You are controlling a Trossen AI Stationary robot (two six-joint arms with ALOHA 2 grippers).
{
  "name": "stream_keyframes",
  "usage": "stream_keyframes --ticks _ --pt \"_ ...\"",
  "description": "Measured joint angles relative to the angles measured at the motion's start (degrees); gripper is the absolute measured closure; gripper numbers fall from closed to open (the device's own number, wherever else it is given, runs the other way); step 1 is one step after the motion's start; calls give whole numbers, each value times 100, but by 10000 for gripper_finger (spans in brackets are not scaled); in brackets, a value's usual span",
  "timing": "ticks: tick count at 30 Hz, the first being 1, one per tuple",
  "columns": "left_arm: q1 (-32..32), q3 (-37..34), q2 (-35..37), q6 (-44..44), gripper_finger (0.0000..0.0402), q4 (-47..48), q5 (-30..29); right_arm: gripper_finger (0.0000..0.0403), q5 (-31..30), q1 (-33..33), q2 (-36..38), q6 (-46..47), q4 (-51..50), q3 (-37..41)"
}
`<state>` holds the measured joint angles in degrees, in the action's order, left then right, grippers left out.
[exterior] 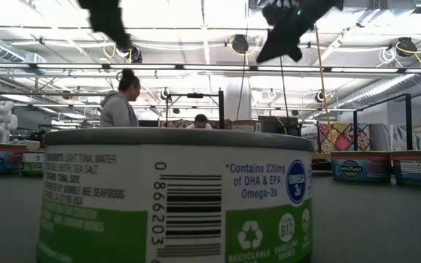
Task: Stack canned seafood by type on shelf
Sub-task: Put the blue pink tuna can on the shelf aligned with the other blue pink tuna can
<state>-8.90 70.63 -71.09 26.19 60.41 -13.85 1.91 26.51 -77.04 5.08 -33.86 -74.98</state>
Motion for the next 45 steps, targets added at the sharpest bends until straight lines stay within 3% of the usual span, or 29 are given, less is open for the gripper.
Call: stream_keyframes --ticks 4,9,15,20,23,29,32,45 --pt "-659 -189 -4 971 302 329 -149 403 -5 -730 184 92 -159 0" --pt "-1109 -648 -4 1056 302 374 -156 403 -173 -1650 256 677 -133 0" --pt "-1146 -1530 -4 1089 302 607 -339 403 -1492 -2662 175 1813 -168 0" --pt "-1190 -2144 -7 1057 302 162 25 403 -2018 -3241 180 2463 -151 -2" --pt "-1225 -2314 -7 1338 302 292 241 403 -2154 -3491 175 2739 -171 -2" --pt "-1224 -2338 -7 3409 302 725 692 403 -2271 -3908 178 2890 -243 -2" --pt "-1229 -2338 -7 3961 302 849 776 403 -2573 -4014 178 2846 -284 -2" --pt "-1240 -2338 -467 4079 302 983 675 403 -2457 -4012 178 2726 -322 -2"
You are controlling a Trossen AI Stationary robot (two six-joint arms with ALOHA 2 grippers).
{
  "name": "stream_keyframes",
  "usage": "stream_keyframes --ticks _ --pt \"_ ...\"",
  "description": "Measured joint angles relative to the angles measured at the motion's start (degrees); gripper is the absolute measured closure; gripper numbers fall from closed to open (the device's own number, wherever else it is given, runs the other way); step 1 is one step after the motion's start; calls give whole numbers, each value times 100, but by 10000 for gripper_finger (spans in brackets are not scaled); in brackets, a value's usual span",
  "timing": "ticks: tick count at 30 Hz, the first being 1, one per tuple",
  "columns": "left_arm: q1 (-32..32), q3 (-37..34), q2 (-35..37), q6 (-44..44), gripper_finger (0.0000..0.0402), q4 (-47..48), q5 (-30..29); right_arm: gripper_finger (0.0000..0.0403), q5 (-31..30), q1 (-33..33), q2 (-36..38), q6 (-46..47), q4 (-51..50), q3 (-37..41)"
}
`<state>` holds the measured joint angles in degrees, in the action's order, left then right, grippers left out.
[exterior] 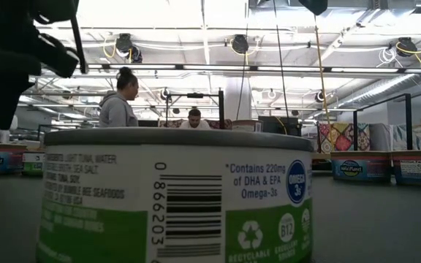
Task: Stack canned seafood by type on shelf
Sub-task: Put the blue pink tuna can on the shelf aligned with the other blue pink tuna can
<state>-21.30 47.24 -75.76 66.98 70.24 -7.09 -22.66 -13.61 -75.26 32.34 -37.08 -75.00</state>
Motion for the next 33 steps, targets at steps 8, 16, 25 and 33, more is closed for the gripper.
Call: stream_keyframes --ticks 8,16,25,33 --pt "0 0 -184 1 302 110 -123 403 201 -2 0 155 -204 0" --pt "0 0 -268 4 302 13 -174 403 352 -2 0 331 -360 0" --pt "-13 -269 -713 -35 301 -289 -191 403 339 -2 0 430 -358 0" --pt "-20 -253 -1093 -316 307 -162 -424 403 324 -2 0 476 -354 0"
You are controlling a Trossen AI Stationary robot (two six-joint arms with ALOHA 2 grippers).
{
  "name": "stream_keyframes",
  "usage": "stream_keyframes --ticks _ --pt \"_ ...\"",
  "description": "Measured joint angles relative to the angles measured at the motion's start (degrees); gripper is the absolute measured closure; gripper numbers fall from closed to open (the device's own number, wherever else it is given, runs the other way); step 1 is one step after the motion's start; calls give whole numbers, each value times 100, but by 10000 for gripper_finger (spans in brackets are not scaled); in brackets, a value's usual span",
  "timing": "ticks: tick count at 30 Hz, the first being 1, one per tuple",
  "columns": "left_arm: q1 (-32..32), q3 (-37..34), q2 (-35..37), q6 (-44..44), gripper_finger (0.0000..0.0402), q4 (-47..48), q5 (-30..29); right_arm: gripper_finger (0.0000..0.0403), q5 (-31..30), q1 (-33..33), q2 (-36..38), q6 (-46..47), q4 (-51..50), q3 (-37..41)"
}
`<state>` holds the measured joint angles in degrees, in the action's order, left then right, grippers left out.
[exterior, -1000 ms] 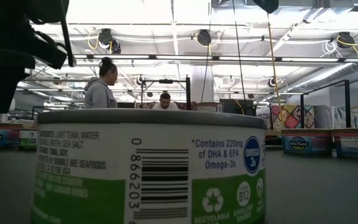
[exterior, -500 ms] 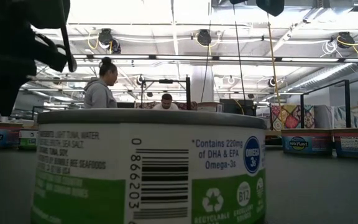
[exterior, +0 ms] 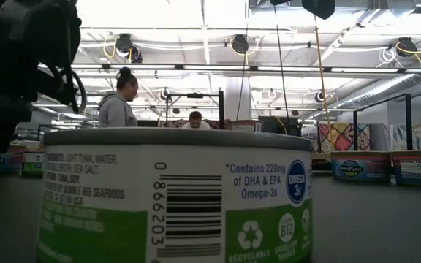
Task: Stack canned seafood by type on shelf
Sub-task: Put the blue pink tuna can on the shelf aligned with the other blue pink tuna can
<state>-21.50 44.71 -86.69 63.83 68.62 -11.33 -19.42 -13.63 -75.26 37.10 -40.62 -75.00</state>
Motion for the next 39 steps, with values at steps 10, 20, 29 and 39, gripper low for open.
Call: stream_keyframes --ticks 10,20,29,39 --pt "-80 3 -340 -588 383 130 -53 403 0 0 0 0 -2 0" --pt "-75 478 -286 -913 400 495 -187 403 2 0 0 -20 -194 0" --pt "228 1151 -281 -1523 401 1099 -831 403 -20 0 0 -89 -210 0" --pt "960 2137 -281 -2963 401 1062 -1146 403 -66 7 364 -223 -496 2"
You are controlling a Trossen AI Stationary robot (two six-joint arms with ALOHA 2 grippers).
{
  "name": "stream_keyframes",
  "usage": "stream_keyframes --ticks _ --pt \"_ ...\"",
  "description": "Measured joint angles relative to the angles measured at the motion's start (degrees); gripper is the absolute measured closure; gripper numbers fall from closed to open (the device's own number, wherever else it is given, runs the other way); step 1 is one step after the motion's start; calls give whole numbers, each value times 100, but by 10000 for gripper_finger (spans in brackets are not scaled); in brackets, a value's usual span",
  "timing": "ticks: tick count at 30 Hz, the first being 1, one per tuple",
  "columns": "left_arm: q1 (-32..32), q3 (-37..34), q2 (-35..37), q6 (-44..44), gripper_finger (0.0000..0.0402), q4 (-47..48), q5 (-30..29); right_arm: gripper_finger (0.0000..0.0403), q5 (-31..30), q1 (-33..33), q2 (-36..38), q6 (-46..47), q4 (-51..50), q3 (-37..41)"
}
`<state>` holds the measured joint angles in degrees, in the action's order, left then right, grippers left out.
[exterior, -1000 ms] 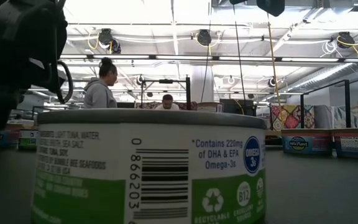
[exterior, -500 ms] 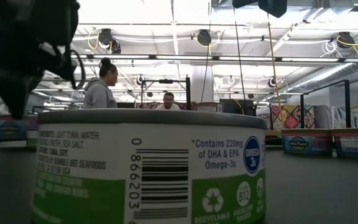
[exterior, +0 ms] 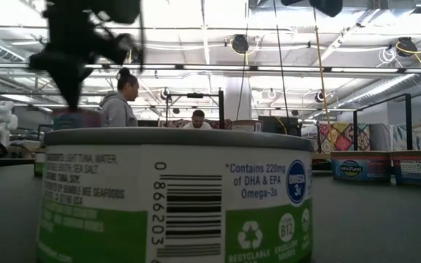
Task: Stack canned seafood by type on shelf
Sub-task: Put the blue pink tuna can on the shelf aligned with the other blue pink tuna can
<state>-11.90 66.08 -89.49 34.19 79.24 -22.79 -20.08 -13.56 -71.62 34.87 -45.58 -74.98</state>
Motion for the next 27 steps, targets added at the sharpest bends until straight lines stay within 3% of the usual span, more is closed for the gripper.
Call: stream_keyframes --ticks 9,18,27 --pt "321 1544 -241 -952 402 -901 -6 403 -351 414 1015 -316 -638 0" --pt "213 3012 -1206 -1643 402 -1086 81 403 -594 897 1789 -275 -1415 0" --pt "212 4345 -2217 -2746 402 -1551 151 403 -592 1402 2016 -345 -1724 0"
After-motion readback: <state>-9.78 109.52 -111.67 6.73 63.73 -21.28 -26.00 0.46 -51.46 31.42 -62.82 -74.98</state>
